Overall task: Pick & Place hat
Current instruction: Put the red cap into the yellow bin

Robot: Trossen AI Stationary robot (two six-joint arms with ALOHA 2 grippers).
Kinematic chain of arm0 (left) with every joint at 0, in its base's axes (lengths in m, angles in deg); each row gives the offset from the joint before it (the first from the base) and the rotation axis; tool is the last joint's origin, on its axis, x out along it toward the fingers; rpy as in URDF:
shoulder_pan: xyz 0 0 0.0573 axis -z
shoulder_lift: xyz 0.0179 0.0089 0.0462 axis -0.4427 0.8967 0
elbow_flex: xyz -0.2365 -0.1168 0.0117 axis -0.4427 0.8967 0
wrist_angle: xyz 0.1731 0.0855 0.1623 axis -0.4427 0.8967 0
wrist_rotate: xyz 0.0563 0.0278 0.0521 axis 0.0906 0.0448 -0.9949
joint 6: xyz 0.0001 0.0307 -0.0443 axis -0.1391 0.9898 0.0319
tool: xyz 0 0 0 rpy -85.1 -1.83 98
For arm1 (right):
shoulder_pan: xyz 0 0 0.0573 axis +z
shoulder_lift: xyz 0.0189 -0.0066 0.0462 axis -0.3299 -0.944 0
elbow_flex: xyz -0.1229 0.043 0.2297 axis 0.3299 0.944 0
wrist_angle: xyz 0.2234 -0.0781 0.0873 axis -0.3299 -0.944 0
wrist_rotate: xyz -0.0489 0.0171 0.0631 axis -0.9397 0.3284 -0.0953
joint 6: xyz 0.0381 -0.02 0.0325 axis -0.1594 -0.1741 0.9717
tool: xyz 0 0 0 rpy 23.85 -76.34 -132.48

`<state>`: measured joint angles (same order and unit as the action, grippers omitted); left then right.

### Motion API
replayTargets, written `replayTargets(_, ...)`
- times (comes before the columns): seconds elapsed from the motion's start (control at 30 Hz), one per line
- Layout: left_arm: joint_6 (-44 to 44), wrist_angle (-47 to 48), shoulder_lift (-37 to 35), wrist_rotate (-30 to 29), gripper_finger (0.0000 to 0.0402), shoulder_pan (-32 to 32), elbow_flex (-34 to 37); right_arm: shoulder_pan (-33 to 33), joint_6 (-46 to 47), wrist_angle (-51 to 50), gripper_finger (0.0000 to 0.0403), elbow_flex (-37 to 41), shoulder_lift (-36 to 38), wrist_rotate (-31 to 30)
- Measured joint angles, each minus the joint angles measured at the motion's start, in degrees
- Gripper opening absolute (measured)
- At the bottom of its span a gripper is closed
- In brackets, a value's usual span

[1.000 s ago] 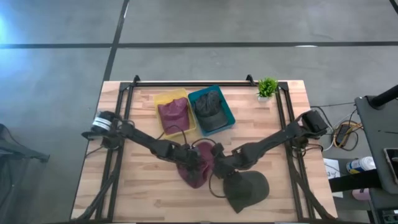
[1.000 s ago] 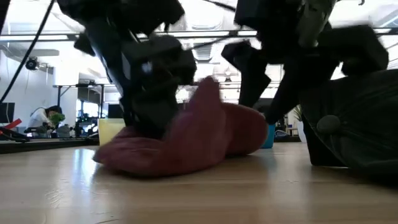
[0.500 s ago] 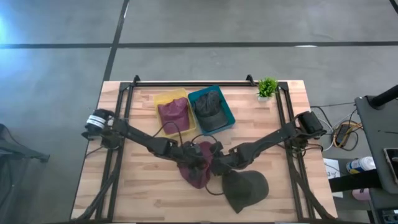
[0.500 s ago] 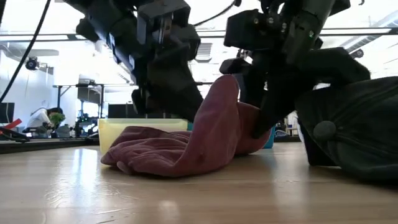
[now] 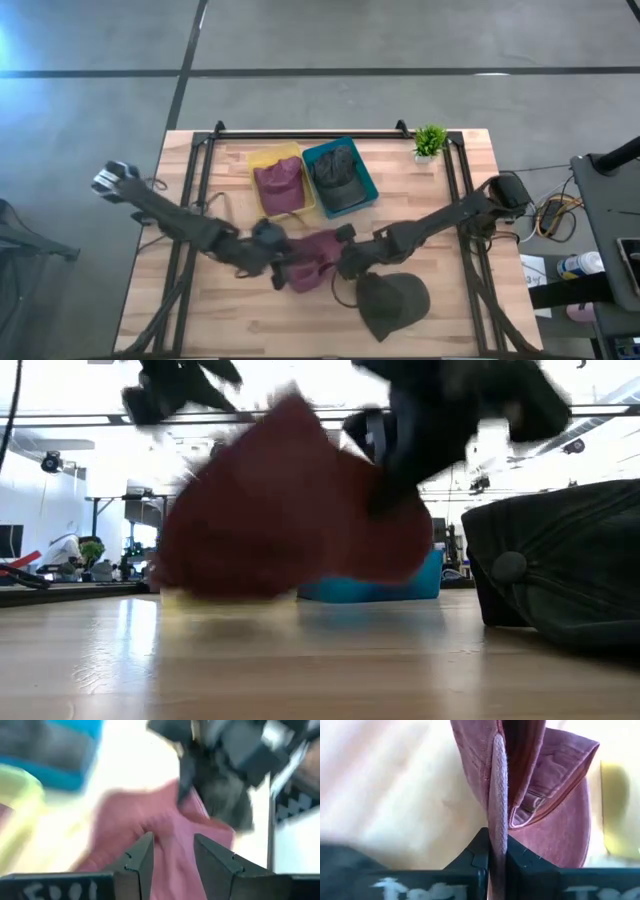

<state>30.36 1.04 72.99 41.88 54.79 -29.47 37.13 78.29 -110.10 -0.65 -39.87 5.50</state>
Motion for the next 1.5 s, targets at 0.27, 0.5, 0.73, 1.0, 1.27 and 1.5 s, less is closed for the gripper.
replayTargets(0.27, 4.4, 0.6, -12.9, -36.8, 0.0133, 14.0, -1.7, -10.2, 17.3, 3.3, 0.0014, -3.5, 4.8, 17.4)
replayTargets(0.5, 18.2, 0.5, -15.8, -44.6, 0.0133, 18.5, -4.3, -20.1, 45.7, 28.6, 0.0014, -3.0, 3.9, 26.9)
replayTargets(0.73, 23.9, 0.4, -15.9, -45.6, 0.0133, 18.4, -5.7, -27.8, 72.5, 50.5, 0.0013, -2.8, -3.2, 26.9)
replayTargets(1.0, 23.5, 5.5, -16.0, -46.9, 0.0133, 18.3, -5.3, -30.3, 91.8, 69.6, 0.0013, -2.8, -19.5, 23.8)
replayTargets(1.27, 12.6, 17.8, -16.0, -45.1, 0.0133, 18.3, -5.2, -30.8, 99.6, 86.0, 0.0013, -4.4, -30.2, 17.6)
replayTargets(1.5, 1.9, 28.5, -16.1, -42.8, 0.0133, 18.2, -5.2, -30.9, 95.0, 75.6, 0.0013, -4.0, -27.8, 17.1)
